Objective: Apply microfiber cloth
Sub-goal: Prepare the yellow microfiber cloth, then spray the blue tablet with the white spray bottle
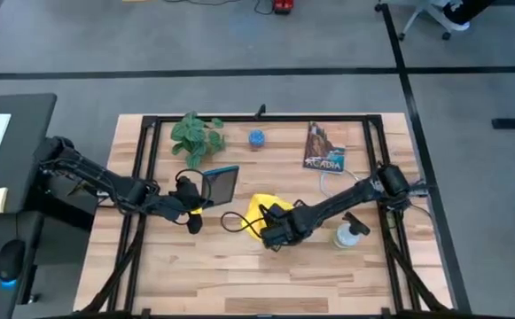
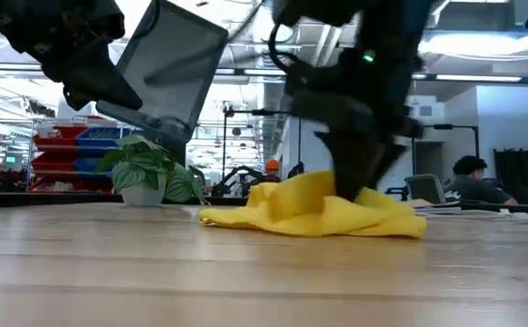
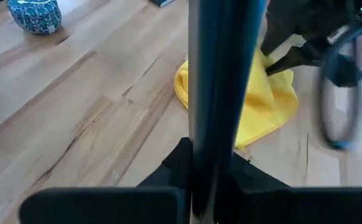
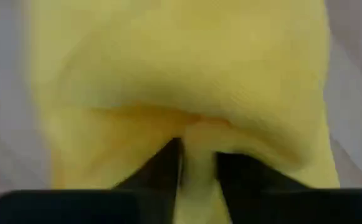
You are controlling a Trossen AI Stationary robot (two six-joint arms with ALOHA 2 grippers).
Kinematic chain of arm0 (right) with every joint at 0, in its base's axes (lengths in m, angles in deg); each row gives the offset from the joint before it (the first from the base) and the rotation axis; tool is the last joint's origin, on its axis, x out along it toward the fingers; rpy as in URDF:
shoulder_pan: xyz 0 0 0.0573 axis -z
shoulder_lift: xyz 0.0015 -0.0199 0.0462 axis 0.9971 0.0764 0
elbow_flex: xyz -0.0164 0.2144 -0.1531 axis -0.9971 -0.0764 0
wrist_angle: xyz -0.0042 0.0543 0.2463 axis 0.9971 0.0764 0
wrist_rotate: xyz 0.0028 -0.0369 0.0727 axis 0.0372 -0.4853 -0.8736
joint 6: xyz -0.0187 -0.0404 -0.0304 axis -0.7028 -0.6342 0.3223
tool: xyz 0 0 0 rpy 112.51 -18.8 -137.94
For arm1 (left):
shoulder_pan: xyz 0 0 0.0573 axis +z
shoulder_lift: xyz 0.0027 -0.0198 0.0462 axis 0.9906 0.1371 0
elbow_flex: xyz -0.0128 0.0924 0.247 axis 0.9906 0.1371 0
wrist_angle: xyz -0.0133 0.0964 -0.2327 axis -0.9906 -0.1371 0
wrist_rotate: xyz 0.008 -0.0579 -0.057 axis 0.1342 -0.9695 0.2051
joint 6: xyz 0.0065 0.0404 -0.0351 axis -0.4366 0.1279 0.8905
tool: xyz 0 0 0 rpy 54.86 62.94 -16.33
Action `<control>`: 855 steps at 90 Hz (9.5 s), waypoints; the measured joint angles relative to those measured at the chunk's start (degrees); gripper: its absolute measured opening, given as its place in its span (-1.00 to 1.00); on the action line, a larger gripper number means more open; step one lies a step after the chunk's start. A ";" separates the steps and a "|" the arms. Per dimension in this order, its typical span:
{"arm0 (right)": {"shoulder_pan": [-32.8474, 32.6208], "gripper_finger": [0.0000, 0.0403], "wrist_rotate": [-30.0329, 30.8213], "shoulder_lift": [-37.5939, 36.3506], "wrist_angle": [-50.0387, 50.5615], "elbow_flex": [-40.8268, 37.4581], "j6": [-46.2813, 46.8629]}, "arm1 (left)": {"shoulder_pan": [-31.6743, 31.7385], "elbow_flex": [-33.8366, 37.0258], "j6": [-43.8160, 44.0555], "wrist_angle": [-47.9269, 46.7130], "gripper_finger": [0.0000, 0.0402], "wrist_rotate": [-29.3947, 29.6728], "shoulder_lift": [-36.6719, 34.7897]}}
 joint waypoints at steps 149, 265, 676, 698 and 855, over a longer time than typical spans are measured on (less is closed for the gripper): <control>-6.20 -0.15 -2.54 -0.03 -4.38 15.43 -51.91 | -0.01 0.00 0.00 -1.36 -0.93 1.73 0.00; 1.01 -0.17 -8.82 4.84 -33.17 -3.93 -56.11 | 0.01 0.02 0.24 -0.86 -0.93 1.98 0.04; -5.76 -0.11 -25.28 -3.15 2.24 6.47 -13.61 | 0.08 0.02 3.15 -16.41 -0.93 8.66 -11.91; -5.22 -0.14 -6.08 -2.97 -1.53 3.56 -14.98 | 0.08 0.02 3.21 -16.34 -0.93 8.62 -11.91; -18.97 -0.30 17.66 -32.91 -15.49 7.85 -43.91 | 0.91 0.02 -5.61 19.98 -0.93 3.66 20.02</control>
